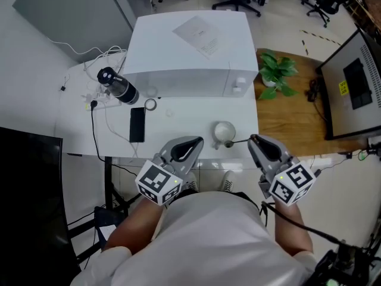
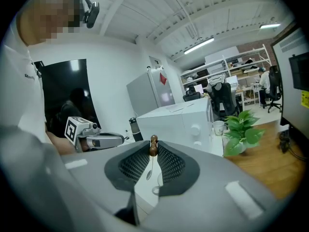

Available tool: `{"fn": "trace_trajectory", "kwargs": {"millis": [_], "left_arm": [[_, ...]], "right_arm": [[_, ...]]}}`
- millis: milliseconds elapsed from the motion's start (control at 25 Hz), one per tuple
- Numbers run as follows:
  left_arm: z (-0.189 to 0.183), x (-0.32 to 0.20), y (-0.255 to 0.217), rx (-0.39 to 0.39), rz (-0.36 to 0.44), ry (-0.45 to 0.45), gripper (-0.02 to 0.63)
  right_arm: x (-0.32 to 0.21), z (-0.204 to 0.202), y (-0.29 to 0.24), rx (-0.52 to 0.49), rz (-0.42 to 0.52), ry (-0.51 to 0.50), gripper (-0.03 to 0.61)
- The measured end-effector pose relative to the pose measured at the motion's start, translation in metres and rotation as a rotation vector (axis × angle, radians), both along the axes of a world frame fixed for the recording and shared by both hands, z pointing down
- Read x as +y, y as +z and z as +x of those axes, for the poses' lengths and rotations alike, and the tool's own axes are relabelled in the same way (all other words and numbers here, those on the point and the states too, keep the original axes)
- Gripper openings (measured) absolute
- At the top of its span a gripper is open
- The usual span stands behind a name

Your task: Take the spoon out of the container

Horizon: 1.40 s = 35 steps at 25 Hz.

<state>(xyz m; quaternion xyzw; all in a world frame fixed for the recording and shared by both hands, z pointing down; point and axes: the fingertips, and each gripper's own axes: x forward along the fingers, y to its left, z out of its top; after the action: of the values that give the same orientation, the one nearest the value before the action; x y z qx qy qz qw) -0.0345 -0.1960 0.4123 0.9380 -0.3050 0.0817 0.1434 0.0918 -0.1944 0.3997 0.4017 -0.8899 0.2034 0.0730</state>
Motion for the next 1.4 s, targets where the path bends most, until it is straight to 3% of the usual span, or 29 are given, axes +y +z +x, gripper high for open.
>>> {"fn": "trace_trajectory", "kwargs": {"millis": [840, 1400], "left_arm": [[-0.007, 0.004, -0.003, -0.006, 0.028, -0.004, 0.004], [-0.022, 0.029, 0.005, 0.001, 0.017, 0.149, 0.003]], "right_arm": [[0.01, -0.003, -0.001, 0.008, 0.018, 0.016, 0.055], [0.04, -0.022, -0.004, 0.031, 0.028, 0.162, 0.055]]}}
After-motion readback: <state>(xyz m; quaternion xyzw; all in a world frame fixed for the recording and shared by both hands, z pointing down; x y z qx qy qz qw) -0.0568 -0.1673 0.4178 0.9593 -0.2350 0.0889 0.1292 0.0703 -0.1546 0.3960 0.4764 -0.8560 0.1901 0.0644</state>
